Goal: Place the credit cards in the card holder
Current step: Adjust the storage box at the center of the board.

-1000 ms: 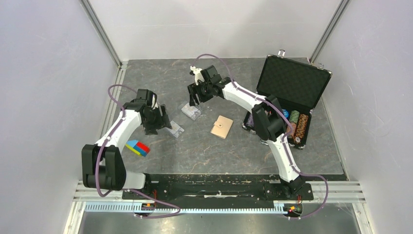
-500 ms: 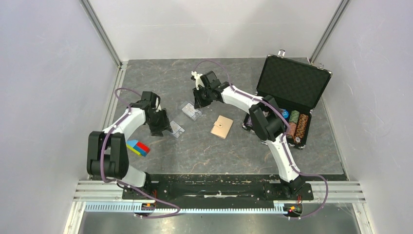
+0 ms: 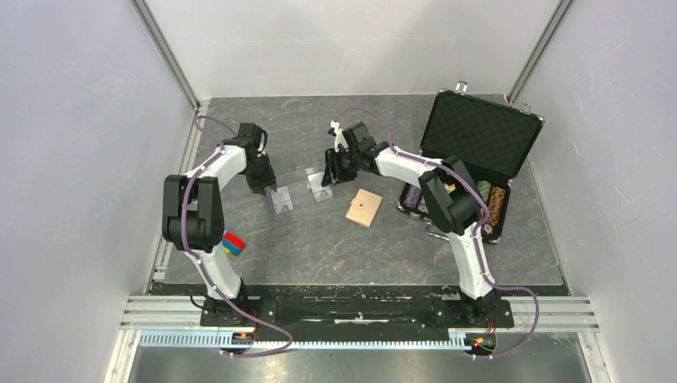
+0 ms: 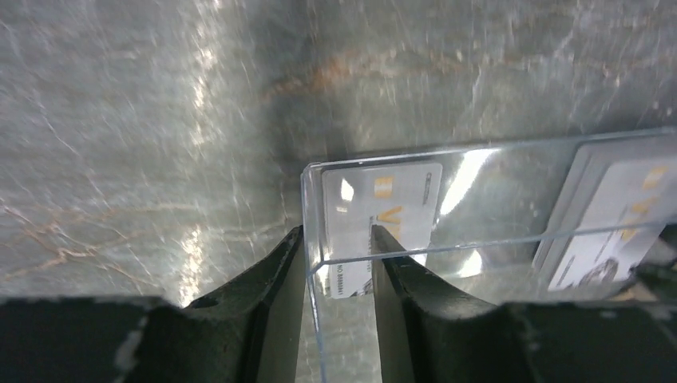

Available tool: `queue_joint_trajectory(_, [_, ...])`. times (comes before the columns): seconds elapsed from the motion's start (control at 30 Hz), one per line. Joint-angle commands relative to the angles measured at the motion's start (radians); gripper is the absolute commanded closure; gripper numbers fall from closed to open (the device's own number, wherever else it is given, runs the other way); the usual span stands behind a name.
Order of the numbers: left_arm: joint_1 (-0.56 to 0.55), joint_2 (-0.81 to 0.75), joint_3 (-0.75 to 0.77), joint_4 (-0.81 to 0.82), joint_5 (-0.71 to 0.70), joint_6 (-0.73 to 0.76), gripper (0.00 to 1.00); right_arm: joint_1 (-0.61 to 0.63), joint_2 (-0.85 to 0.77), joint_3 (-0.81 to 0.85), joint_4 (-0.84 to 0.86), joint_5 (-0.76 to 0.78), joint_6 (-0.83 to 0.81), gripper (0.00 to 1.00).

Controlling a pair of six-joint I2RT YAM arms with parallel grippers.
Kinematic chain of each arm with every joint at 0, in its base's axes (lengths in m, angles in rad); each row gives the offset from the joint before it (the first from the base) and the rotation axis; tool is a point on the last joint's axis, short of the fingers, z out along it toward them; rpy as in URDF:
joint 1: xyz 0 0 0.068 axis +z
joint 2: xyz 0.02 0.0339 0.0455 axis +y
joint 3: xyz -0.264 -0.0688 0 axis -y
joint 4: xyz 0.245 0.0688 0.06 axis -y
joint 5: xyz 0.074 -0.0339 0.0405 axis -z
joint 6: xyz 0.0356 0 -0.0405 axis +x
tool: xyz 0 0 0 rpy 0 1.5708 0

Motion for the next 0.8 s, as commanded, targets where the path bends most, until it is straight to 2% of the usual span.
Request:
queue_joint_trajectory(0.0, [-0.004, 0.060, 0.108, -0.007, -0.078, 0.030, 0.57, 0.026, -0.047, -0.009, 0.082, -0.152, 0.104, 0.54])
queue_joint_trajectory(0.1, [-0.004, 0.079, 0.141, -0.037, -0.153, 0.062, 0.49, 0.026, -0.059, -0.010, 0.087, -0.153, 0.114, 0.44])
queue_joint_trajectory(0.23, [-0.005, 0.041, 0.140, -0.064, -0.195, 0.102, 0.28, 0.012, -0.120, -0.046, 0.073, -0.083, 0.084, 0.28])
queue_joint_trajectory(0.33, [-0.006, -0.047, 0.104, -0.062, -0.176, 0.114, 0.22, -0.017, -0.189, -0.103, 0.058, -0.015, 0.063, 0.20])
queue_joint_trajectory(0.57, [-0.039, -0.258, -0.017, -0.025, -0.001, 0.077, 0.18, -0.114, -0.358, -0.269, -0.012, 0.033, 0.062, 0.16])
queue_joint_trajectory(0.77, [-0.150, -0.283, -0.047, 0.085, 0.195, -0.021, 0.13, -0.164, -0.484, -0.473, -0.060, 0.003, 0.088, 0.15])
